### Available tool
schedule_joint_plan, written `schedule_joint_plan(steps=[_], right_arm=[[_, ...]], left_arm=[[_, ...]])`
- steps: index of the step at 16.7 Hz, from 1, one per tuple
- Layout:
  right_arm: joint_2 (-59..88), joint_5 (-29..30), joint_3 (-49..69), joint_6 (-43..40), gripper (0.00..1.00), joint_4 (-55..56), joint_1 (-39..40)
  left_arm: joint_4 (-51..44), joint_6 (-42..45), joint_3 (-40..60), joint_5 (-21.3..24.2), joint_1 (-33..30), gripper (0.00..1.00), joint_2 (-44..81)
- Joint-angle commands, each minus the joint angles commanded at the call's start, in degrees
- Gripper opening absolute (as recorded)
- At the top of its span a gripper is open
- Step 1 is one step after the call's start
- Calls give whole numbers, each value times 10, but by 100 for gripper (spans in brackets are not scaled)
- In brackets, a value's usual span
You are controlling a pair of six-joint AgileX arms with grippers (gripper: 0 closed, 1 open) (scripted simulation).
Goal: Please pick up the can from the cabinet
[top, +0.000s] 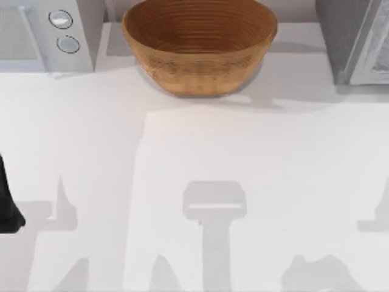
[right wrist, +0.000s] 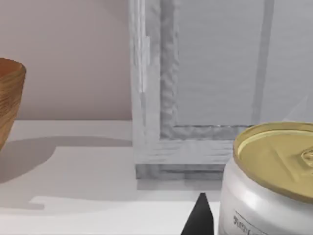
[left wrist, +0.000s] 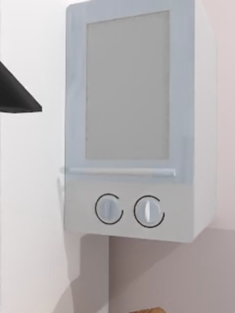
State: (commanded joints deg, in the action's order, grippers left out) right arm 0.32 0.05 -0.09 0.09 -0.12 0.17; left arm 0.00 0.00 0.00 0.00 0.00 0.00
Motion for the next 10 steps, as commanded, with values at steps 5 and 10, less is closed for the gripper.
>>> schedule_joint_plan(steps=[5,10], right_arm=[[84,-30,19,8,0,56,-9],[293,-105,70,19,0,196,-34]], left_arm=[[0,0,0,0,0,100,0],[0,0,0,0,0,100,0]])
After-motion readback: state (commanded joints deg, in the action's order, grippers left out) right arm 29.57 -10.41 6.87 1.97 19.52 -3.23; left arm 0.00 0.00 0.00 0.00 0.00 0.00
